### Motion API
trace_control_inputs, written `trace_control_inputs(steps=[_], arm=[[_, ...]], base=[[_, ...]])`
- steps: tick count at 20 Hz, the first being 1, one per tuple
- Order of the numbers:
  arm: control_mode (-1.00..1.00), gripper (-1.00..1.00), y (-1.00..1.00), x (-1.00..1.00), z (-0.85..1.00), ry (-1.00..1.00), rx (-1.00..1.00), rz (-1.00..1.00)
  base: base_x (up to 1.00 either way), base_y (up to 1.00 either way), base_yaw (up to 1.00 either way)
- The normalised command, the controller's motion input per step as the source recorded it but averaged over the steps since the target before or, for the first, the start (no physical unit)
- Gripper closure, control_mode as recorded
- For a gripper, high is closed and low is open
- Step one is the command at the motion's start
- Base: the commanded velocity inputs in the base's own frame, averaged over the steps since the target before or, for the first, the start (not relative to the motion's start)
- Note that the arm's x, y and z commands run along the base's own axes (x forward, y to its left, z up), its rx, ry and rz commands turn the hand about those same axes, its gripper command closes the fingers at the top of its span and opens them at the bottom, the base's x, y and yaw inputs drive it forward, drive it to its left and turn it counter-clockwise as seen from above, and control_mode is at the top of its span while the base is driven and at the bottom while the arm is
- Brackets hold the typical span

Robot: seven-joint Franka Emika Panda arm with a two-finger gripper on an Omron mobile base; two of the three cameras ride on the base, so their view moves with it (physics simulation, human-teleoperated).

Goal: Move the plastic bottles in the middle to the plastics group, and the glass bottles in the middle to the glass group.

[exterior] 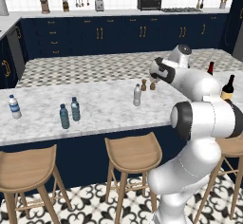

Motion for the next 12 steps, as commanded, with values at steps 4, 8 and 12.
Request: trace_control_inputs(steps=[4, 8, 12], arm=[[-1.0, -1.0, 0.52, 0.31, -0.06, 0.2, 0.1, 0.0], [-1.0, -1.0, 0.35, 0.32, -0.02, 0.11, 0.02, -0.04], [-1.0, -1.0, 0.46, 0.19, -0.34, 0.0, -0.03, -0.25]], base=[[0.0, 0.0, 0.0], [0.0, 0.0, 0.0], [0.0, 0.0, 0.0]])
